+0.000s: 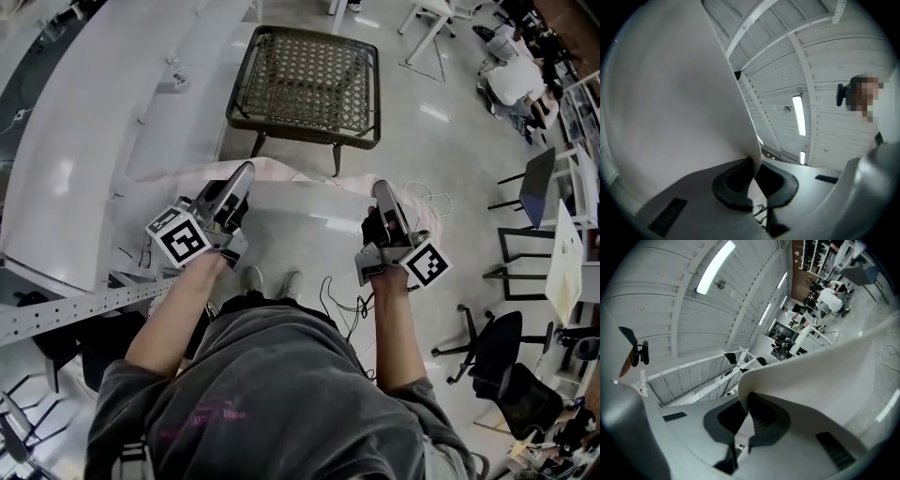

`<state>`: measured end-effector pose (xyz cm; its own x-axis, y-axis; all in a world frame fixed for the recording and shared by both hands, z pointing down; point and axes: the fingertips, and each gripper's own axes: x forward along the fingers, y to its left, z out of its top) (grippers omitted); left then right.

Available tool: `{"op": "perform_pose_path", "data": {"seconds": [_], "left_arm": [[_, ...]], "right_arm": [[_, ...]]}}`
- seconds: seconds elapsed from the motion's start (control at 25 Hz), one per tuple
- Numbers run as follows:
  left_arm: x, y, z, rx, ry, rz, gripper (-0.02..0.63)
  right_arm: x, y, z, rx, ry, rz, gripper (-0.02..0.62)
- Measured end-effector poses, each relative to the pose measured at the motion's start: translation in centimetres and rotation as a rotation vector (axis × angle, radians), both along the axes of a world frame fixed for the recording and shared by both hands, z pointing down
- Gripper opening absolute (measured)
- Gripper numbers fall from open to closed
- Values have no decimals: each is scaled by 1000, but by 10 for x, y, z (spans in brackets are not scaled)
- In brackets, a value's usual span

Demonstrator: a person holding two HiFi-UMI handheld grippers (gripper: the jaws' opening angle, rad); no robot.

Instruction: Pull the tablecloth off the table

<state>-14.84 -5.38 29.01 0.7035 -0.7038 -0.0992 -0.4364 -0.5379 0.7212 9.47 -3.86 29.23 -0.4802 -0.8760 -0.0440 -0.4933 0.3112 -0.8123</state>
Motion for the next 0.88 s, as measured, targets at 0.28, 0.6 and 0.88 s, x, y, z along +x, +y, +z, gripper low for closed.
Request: {"op": "perform_pose_path", "data": {"seconds": [0.28, 0.6, 0.88], "left_arm": [[-2, -1, -1, 2, 4, -4, 2], [-1, -3, 4, -9, 4, 3, 2], [-1, -4, 6, -16, 2, 5, 2]], "right_arm": [[-3, -4, -3, 3, -8, -2, 8], [-6, -6, 4, -14, -7, -5, 8], [-7, -6, 7, -27, -3, -9, 8]]}}
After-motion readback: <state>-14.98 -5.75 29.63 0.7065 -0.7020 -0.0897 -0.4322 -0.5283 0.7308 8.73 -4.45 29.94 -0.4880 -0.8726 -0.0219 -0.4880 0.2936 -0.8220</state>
